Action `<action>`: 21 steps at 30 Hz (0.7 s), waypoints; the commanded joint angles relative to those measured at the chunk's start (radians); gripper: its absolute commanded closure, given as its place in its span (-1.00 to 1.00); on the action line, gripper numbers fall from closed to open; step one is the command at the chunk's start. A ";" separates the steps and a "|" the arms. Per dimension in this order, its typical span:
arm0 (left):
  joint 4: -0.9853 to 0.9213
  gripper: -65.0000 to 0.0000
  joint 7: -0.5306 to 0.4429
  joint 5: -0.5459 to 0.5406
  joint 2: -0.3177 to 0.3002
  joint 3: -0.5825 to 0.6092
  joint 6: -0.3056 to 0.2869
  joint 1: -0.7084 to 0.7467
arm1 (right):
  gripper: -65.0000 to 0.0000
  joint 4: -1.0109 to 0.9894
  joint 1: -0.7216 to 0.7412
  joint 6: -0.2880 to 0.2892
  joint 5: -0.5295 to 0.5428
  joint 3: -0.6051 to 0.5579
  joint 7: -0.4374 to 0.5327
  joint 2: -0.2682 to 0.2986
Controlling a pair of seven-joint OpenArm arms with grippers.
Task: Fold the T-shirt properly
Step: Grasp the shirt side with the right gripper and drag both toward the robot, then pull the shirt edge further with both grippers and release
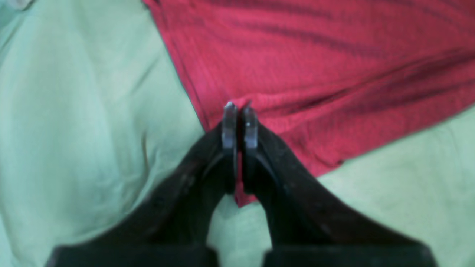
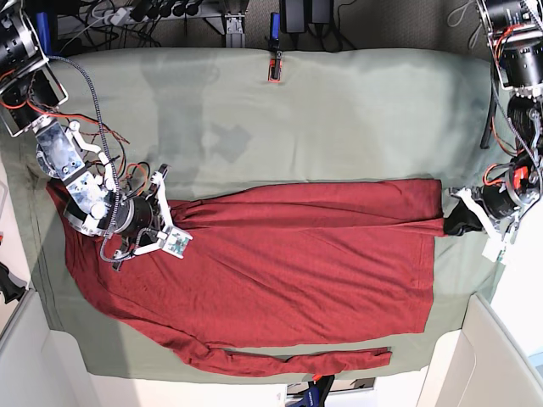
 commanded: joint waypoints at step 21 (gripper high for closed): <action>-0.247 1.00 -0.170 0.097 -0.011 0.138 -0.006 -0.180 | 1.00 -0.124 0.074 -0.047 -0.064 0.011 0.084 -0.066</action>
